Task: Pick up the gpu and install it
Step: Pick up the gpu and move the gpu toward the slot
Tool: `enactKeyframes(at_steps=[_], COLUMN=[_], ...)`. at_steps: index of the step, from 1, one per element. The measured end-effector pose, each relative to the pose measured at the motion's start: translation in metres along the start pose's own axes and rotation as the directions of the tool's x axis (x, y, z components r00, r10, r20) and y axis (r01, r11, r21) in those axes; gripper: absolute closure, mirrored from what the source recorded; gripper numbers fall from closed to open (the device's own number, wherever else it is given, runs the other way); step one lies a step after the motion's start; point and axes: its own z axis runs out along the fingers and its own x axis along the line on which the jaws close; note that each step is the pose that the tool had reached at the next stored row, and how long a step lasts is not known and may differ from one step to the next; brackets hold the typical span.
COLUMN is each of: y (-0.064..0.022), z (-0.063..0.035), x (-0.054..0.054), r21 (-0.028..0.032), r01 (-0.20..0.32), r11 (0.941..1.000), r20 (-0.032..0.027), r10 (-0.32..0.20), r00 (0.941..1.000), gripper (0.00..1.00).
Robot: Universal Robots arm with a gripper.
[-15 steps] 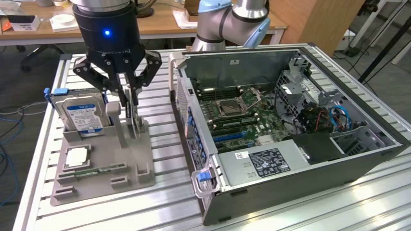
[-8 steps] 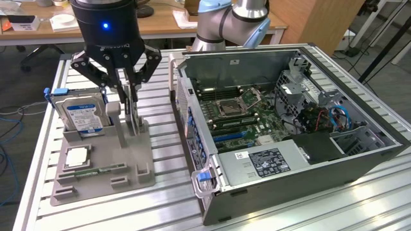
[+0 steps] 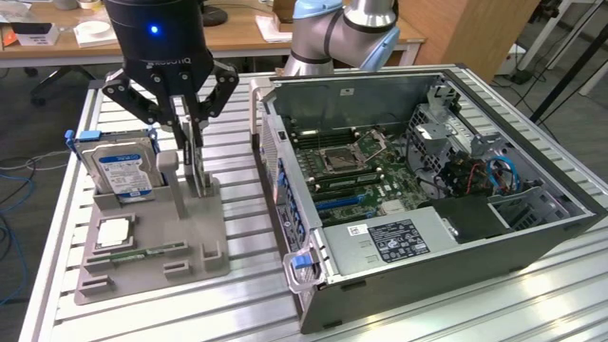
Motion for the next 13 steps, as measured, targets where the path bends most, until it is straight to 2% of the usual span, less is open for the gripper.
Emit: enactKeyframes(at_steps=[13], y=[0.0001], z=[-0.0099], x=[-0.0004], r21=[0.001], r01=[0.0], r11=[1.0], r20=[0.0], r10=[0.0], r00=[1.0], gripper=[0.74])
